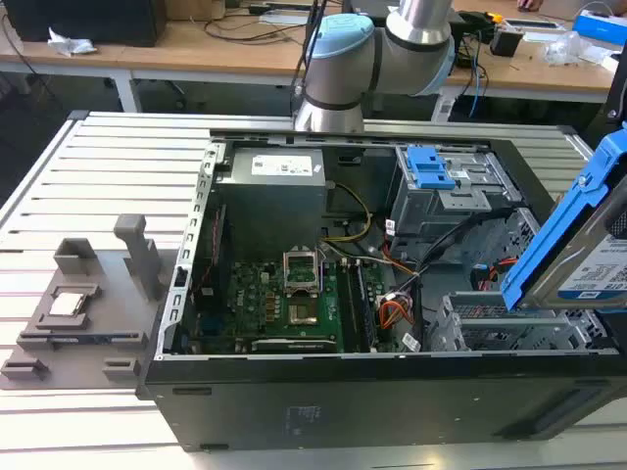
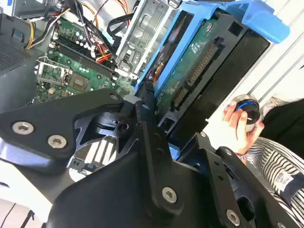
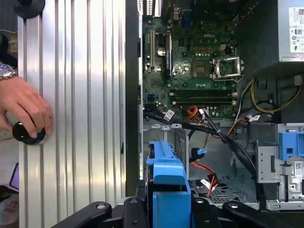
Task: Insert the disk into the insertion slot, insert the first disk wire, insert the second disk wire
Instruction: 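Insert the disk into the insertion slot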
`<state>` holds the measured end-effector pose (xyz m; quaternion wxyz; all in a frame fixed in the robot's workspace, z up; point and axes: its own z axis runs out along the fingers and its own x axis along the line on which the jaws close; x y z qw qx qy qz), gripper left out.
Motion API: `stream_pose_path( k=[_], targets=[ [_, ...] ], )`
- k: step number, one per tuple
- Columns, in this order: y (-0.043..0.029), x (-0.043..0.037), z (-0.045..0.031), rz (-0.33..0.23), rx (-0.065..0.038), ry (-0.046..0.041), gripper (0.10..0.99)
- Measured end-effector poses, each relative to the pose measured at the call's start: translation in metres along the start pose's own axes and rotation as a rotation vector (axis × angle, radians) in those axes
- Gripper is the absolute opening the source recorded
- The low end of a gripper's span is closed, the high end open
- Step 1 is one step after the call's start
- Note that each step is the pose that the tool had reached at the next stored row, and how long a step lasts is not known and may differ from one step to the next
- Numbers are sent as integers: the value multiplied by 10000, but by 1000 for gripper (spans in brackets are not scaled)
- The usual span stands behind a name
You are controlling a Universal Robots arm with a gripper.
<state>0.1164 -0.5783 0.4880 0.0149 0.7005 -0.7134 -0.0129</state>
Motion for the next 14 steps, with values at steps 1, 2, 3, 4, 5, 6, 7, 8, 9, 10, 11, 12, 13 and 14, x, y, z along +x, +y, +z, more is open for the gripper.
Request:
stream_pose_path(
  k=[1, 2, 3, 4, 5, 6, 7, 8, 9, 10, 11, 12, 13, 14],
  targets=[
    [13, 1, 19, 1, 0, 0, 361],
    [17, 0, 62, -1, 0, -1, 361],
    [19, 0, 85, 0, 0, -1, 361],
    [21, 0, 115, 1, 0, 0, 361],
    [24, 0, 136, 1, 0, 0, 361],
    [28, -5, 159, 0, 0, 1, 361],
    [32, -19, 176, 0, 0, -2, 361],
    [37, -45, 196, 1, 0, -3, 361],
    [44, -65, 218, 1, 0, -4, 361],
    [50, -84, 251, 0, 0, -6, 361],
    [55, -98, 274, 1, 0, -3, 361],
    [60, -118, 307, 0, 0, -5, 361],
    [64, -132, 333, 0, 0, -4, 361],
    [66, -141, 352, 0, 0, -4, 361]
  ],
)
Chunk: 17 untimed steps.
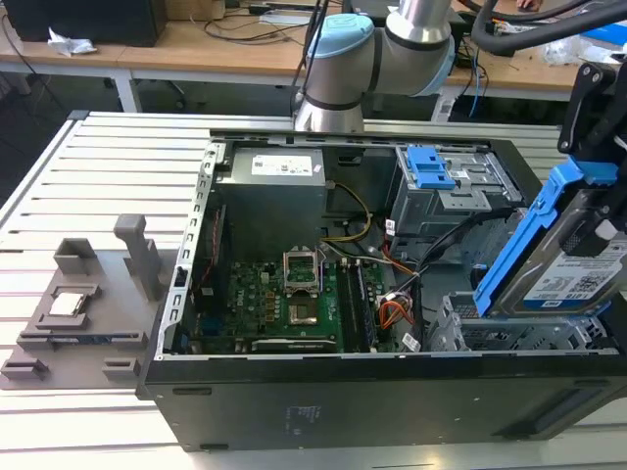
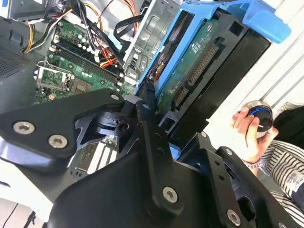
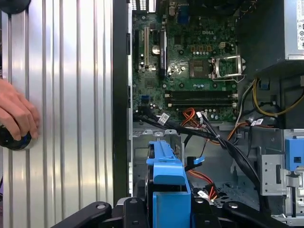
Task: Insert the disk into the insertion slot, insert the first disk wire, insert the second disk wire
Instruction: 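Insert the disk into the insertion slot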
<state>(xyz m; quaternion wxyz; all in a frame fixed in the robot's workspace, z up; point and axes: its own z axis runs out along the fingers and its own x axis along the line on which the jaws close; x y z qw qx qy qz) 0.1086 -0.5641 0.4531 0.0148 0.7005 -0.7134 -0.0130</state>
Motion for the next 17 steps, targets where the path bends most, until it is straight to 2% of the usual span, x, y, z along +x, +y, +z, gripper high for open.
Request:
stream_pose_path(
  k=[4, 14, 16, 17],
  targets=[
    [25, -136, 167, -1, 0, -1, 361],
    [23, -148, 345, 0, 0, 5, 361],
    [22, -147, 384, 0, 1, -25, 361],
    [22, -148, 378, 1, 0, -7, 361]
  ],
)
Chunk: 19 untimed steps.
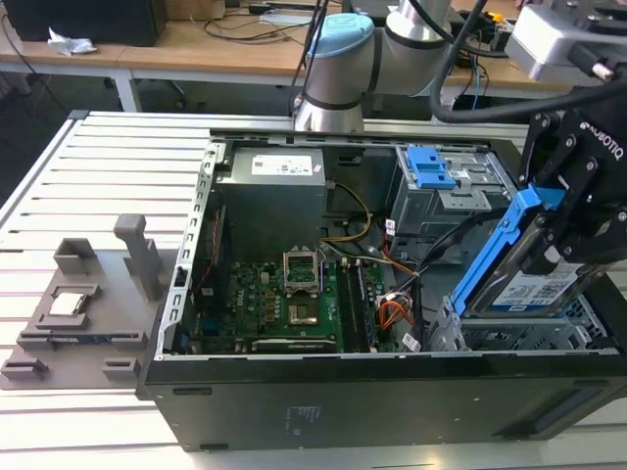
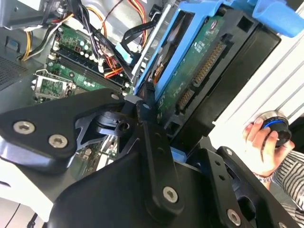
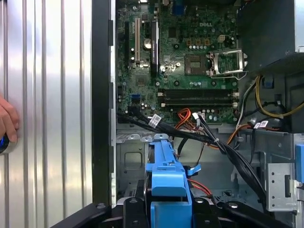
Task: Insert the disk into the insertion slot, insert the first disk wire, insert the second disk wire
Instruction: 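Insert the disk into the insertion slot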
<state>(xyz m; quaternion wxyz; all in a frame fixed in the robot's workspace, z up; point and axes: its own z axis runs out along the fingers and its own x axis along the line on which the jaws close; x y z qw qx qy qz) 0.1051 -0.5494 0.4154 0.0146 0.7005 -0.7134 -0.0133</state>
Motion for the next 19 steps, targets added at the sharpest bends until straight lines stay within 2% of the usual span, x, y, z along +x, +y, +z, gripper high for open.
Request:
stream_pose_path(
  k=[4, 8, 19],
  targets=[
    [-4, -1, 11, 0, -1, 7, 361],
    [-10, -1, 150, -1, -14, 7, 361],
    [-13, -1, 218, -1, -13, 6, 361]
  ],
)
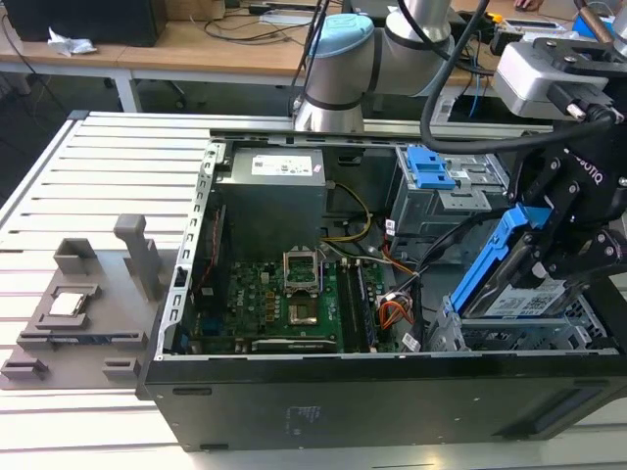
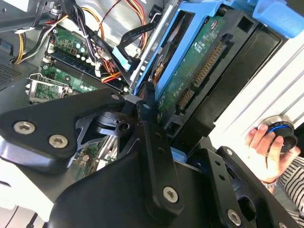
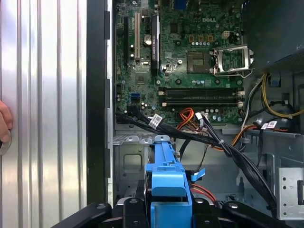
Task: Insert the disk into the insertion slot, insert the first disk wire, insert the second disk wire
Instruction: 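Insert the disk into the insertion slot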
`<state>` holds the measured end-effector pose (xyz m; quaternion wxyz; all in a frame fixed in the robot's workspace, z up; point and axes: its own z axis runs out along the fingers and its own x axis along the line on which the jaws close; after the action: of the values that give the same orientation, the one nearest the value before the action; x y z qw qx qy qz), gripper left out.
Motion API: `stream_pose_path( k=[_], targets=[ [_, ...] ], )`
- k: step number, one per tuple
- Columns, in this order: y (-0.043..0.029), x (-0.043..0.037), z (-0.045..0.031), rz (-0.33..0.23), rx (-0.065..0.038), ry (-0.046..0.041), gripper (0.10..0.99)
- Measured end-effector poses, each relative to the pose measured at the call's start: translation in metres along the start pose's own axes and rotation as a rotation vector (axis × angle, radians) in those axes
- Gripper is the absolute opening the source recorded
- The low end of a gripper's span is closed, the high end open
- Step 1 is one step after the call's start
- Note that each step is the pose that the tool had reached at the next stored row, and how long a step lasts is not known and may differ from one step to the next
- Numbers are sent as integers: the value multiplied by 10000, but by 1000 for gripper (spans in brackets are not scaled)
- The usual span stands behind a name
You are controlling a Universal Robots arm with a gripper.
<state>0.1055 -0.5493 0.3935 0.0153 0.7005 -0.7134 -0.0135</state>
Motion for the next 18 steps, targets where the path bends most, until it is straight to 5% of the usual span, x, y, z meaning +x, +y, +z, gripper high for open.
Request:
stream_pose_path(
  k=[18],
  targets=[
    [-5, 0, 113, 0, 0, 1, 361]
  ],
)
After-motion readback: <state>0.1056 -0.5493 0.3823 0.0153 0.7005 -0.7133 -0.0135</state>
